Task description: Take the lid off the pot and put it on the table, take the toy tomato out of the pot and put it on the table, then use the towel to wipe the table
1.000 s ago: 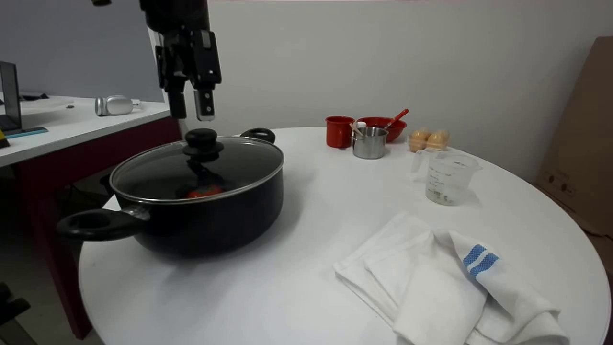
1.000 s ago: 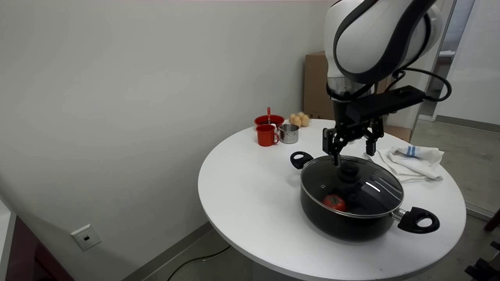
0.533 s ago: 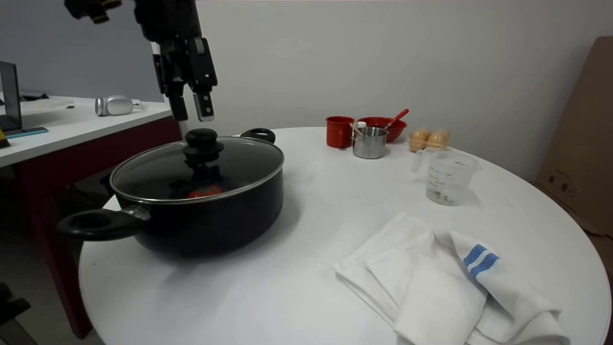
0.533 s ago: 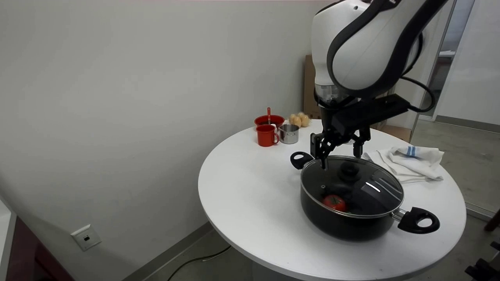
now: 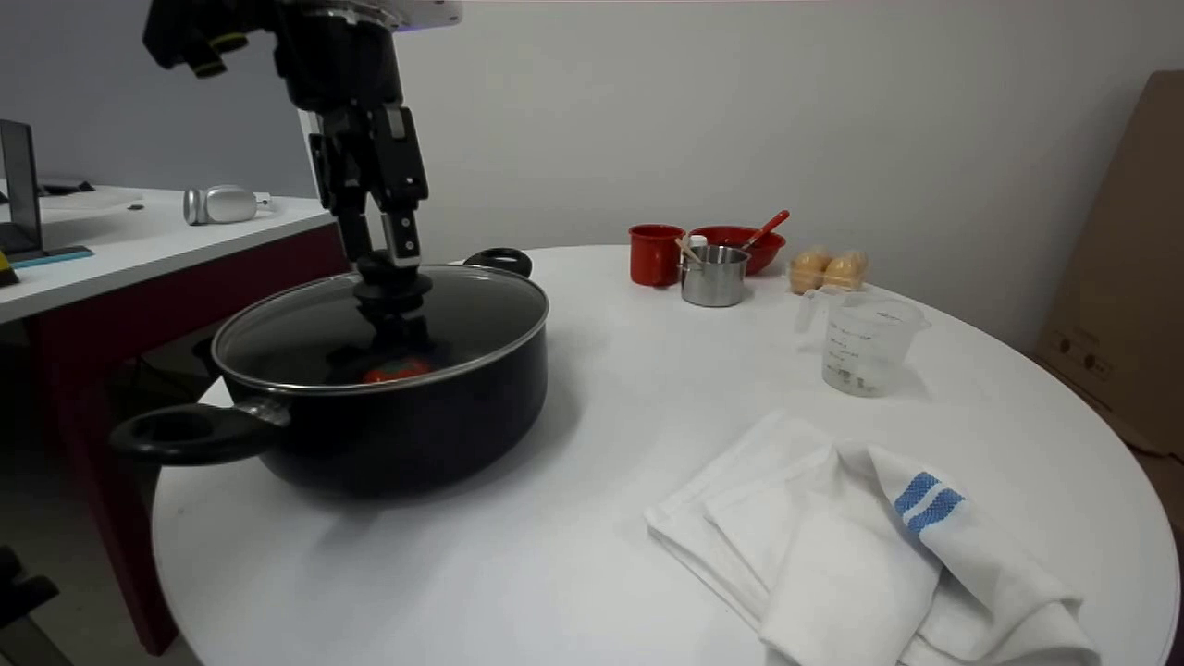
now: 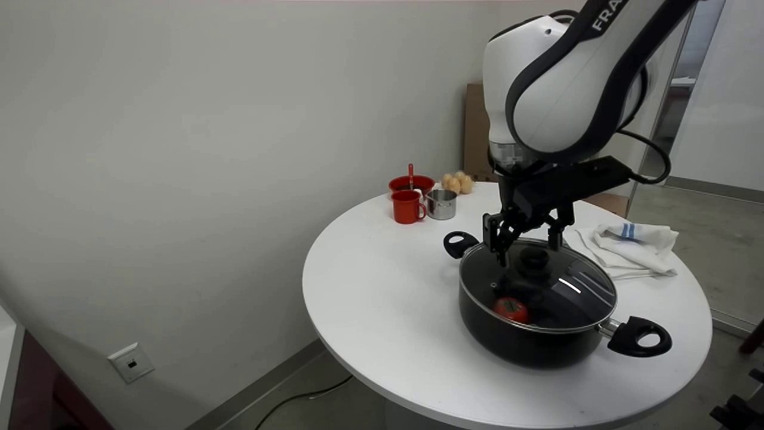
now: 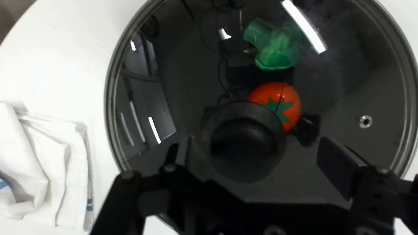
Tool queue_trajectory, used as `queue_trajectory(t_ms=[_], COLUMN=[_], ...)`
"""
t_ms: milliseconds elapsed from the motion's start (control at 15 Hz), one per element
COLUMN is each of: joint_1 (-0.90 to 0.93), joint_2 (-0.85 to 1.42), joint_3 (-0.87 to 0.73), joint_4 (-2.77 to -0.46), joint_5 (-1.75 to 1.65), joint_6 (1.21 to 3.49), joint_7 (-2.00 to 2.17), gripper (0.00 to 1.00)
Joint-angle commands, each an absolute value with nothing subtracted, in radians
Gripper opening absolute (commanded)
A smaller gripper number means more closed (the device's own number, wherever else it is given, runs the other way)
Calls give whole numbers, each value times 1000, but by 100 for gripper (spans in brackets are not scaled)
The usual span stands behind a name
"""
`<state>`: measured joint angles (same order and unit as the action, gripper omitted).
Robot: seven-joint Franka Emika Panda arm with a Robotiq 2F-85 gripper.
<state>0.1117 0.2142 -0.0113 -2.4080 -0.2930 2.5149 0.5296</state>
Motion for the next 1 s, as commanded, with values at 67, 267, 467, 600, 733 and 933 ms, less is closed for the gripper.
queue_trajectory(t_ms=[67,267,467,600,733,933], joint_1=[124,126,129,131,132,135], joint_2=[233,225,180,149,119,79], joint_3=[-39,-30,-7,14,38,72], joint_4=[-2417,-2416,-2424,-2424,-2425,-2417], joint_5=[-301,-282,-246,-210,-157,-77], joint_6=[2551,2549,2527,2504,2485,2448], joint_7=[544,525,499,479,450,413], gripper=[59,37,26,26,26,26])
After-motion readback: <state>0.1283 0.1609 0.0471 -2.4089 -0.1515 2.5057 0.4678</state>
